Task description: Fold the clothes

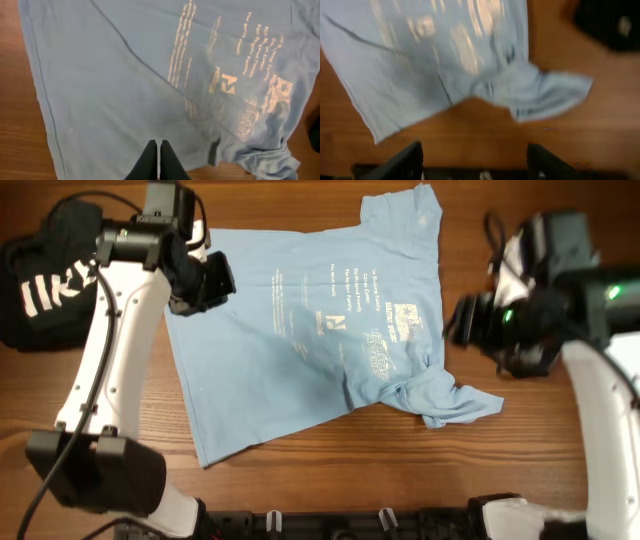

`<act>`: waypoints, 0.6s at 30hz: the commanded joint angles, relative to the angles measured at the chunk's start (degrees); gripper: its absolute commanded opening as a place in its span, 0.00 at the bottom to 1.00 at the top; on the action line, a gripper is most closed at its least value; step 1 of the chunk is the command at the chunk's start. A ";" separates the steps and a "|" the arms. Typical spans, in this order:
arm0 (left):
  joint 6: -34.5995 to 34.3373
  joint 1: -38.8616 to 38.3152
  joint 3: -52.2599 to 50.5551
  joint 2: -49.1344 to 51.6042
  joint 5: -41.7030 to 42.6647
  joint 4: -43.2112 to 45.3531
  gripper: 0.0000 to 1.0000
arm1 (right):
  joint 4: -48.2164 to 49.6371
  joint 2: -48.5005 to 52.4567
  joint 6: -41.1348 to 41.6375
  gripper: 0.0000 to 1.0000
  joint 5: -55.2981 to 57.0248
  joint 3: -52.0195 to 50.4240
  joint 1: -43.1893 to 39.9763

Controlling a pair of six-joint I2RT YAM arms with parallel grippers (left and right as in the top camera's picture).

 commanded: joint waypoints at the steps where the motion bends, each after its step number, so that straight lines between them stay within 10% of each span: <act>1: -1.97 -0.24 -5.86 -2.45 -1.11 2.58 0.06 | 1.44 -9.40 11.58 0.66 3.67 -13.57 3.02; 18: -3.63 -1.33 -17.70 -2.58 1.05 18.84 0.30 | 23.10 -20.61 48.26 0.57 11.19 -56.15 10.54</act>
